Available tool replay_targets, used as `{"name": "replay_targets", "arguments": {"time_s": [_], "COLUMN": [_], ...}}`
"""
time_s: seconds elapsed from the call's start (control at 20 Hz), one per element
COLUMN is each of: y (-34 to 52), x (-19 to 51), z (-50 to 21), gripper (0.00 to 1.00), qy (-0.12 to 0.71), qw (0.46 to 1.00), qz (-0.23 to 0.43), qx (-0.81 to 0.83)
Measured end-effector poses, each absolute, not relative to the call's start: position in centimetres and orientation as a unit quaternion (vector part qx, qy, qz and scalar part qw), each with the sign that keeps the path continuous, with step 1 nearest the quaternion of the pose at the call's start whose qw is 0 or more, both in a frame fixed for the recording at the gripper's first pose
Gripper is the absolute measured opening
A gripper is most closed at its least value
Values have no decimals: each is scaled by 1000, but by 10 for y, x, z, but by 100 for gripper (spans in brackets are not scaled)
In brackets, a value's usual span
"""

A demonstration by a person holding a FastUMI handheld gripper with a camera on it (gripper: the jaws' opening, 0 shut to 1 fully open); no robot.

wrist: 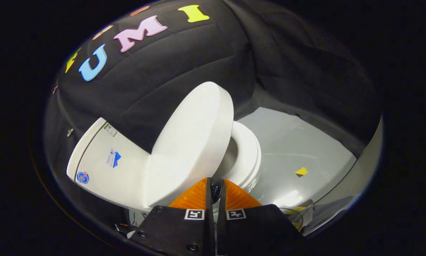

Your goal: Open the toilet lid.

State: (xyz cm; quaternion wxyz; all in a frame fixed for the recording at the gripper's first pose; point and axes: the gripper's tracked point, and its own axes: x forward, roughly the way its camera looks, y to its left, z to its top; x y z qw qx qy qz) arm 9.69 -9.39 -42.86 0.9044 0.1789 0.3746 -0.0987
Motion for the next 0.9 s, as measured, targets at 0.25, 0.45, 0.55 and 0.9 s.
{"name": "replay_targets", "arguments": {"time_s": [0.25,0.45,0.55,0.9], "y": [-50,-9,9,89], "x": [107,108,110,116], "z": [-376,-343,-333,-300], "gripper": [8,6,6,7], "qy": [338,305,296,256], "qw": [929,941,946,963], "qz": [-101,-91,-83,-14], "qx": [113,113,100,85]}}
